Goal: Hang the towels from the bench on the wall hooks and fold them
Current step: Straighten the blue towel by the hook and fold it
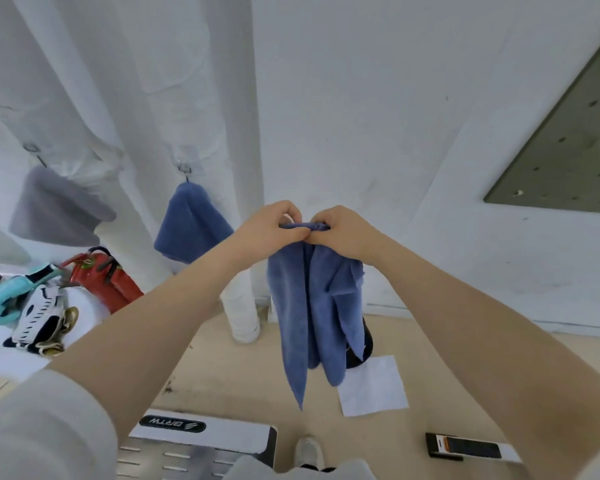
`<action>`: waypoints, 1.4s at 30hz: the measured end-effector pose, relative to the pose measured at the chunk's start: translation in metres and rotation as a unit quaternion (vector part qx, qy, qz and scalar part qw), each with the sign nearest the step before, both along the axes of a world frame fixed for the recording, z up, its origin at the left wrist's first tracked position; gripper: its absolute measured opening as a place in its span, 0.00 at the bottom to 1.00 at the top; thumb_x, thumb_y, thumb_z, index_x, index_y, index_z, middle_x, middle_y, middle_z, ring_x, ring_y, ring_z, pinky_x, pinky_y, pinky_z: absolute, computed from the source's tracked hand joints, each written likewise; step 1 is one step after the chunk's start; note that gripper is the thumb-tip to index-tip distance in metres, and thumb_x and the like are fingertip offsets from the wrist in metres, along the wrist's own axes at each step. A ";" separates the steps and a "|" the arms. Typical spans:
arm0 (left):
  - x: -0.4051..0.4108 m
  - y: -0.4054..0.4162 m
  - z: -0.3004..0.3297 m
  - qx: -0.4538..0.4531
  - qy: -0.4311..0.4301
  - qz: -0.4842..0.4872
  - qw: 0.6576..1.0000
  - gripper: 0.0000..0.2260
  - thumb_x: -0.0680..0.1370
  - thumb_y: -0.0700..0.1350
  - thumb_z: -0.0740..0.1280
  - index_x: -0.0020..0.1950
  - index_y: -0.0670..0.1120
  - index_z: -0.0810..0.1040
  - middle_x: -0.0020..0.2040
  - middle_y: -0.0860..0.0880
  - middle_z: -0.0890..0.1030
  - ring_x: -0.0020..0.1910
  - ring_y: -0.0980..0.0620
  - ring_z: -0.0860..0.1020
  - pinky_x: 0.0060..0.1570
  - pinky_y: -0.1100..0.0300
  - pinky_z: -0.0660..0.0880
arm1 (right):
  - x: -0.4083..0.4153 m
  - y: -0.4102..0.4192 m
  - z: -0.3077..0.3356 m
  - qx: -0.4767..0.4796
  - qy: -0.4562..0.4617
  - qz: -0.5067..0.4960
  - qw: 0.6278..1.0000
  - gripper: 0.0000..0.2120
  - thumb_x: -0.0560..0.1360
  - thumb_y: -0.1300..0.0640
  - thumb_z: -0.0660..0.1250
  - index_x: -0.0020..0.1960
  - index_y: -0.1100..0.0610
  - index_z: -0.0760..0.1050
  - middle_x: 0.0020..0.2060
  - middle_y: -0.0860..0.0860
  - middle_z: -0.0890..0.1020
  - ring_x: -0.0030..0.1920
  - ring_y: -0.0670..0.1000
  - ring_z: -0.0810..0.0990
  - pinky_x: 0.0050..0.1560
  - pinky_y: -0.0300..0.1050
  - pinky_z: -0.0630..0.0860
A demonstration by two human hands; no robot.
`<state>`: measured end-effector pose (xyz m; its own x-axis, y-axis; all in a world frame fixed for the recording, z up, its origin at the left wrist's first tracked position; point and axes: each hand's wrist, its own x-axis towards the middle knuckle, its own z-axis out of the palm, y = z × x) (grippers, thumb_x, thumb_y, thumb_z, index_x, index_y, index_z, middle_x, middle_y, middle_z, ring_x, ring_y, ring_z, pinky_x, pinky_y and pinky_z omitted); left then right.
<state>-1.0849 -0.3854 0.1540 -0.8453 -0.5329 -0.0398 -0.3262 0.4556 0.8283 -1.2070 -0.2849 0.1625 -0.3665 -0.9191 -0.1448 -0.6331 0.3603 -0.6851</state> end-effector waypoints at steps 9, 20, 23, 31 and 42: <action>0.000 -0.027 -0.018 0.186 -0.005 -0.005 0.983 0.07 0.76 0.43 0.66 0.40 0.41 0.73 0.35 0.48 0.74 0.36 0.52 0.72 0.38 0.62 0.71 | -0.053 0.024 0.000 -0.019 -0.110 -0.128 0.986 0.03 0.75 0.59 0.65 0.43 0.57 0.75 0.36 0.51 0.77 0.38 0.49 0.75 0.44 0.44 0.73; -0.069 0.021 0.002 0.428 0.294 0.116 0.847 0.05 0.78 0.37 0.62 0.46 0.42 0.77 0.39 0.48 0.83 0.41 0.51 0.81 0.46 0.60 0.79 | -0.038 0.011 0.026 -0.259 -0.608 -0.259 0.704 0.08 0.79 0.64 0.55 0.47 0.60 0.72 0.39 0.57 0.79 0.40 0.53 0.79 0.45 0.44 0.78; -0.076 0.026 0.006 0.473 0.317 0.076 0.818 0.11 0.78 0.38 0.61 0.58 0.39 0.76 0.51 0.42 0.81 0.52 0.46 0.80 0.55 0.56 0.78 | -0.039 0.013 0.025 -0.304 -0.518 -0.172 0.781 0.17 0.75 0.71 0.53 0.54 0.58 0.76 0.45 0.53 0.83 0.47 0.51 0.83 0.48 0.43 0.81; -0.071 0.030 -0.001 0.482 0.320 0.064 0.813 0.12 0.80 0.37 0.56 0.58 0.42 0.76 0.52 0.45 0.82 0.53 0.49 0.80 0.52 0.59 0.79 | -0.047 0.023 0.009 -0.281 -0.001 0.008 0.960 0.21 0.69 0.70 0.58 0.58 0.55 0.76 0.59 0.51 0.73 0.60 0.51 0.75 0.62 0.49 0.74; -0.062 0.035 -0.014 0.386 0.239 0.165 0.876 0.09 0.80 0.39 0.59 0.54 0.44 0.78 0.46 0.48 0.83 0.45 0.53 0.82 0.42 0.64 0.78 | -0.056 0.037 -0.003 -0.307 0.222 -0.004 0.925 0.10 0.72 0.62 0.57 0.43 0.59 0.77 0.49 0.53 0.79 0.49 0.49 0.71 0.52 0.34 0.65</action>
